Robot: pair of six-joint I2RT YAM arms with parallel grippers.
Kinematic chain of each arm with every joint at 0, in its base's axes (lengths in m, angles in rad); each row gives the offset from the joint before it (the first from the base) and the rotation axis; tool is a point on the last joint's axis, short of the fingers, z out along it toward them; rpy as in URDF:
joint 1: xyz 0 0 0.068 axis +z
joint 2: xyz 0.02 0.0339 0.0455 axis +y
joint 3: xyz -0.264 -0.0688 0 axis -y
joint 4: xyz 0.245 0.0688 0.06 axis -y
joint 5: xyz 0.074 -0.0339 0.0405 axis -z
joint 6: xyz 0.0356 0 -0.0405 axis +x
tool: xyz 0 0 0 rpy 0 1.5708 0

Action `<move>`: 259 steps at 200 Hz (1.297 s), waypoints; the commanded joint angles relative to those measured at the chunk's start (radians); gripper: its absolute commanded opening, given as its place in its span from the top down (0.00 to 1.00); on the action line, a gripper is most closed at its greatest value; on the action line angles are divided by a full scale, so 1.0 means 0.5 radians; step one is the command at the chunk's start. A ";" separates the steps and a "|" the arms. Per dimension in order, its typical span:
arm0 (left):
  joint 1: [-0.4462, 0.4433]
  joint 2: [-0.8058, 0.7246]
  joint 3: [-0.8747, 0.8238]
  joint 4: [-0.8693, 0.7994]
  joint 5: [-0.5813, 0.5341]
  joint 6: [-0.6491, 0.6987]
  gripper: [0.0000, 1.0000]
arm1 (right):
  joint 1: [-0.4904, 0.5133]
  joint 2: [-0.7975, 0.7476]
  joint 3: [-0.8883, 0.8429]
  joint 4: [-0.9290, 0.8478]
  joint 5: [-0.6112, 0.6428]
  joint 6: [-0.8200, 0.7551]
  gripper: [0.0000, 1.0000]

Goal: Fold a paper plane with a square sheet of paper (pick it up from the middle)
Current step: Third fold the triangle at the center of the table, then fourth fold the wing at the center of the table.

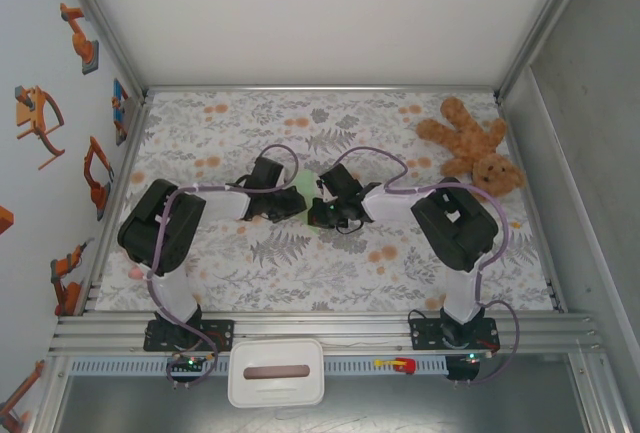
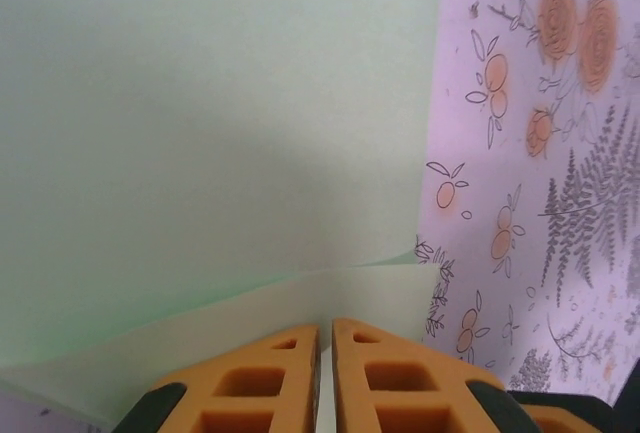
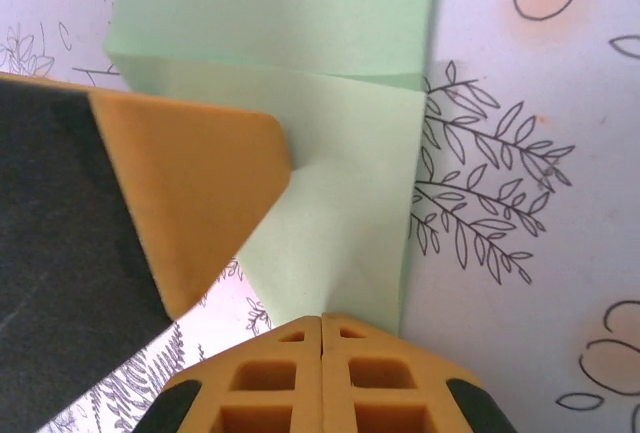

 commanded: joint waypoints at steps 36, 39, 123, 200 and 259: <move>0.272 0.007 -0.157 0.119 -0.199 0.220 0.84 | -0.026 0.208 -0.082 -0.560 0.263 0.108 1.00; 0.279 0.008 -0.160 0.121 -0.199 0.225 0.84 | -0.026 0.209 -0.083 -0.564 0.264 0.110 1.00; 0.486 -0.021 -0.225 0.174 -0.185 0.292 0.81 | -0.026 0.196 -0.065 -0.572 0.284 0.109 1.00; 0.496 -0.321 -0.099 -0.045 -0.044 0.099 0.72 | -0.073 -0.259 0.078 -0.164 0.125 -0.140 0.91; 0.447 -0.394 -0.300 0.139 0.211 -0.322 0.53 | -0.152 -0.187 0.086 0.156 -0.011 0.030 0.59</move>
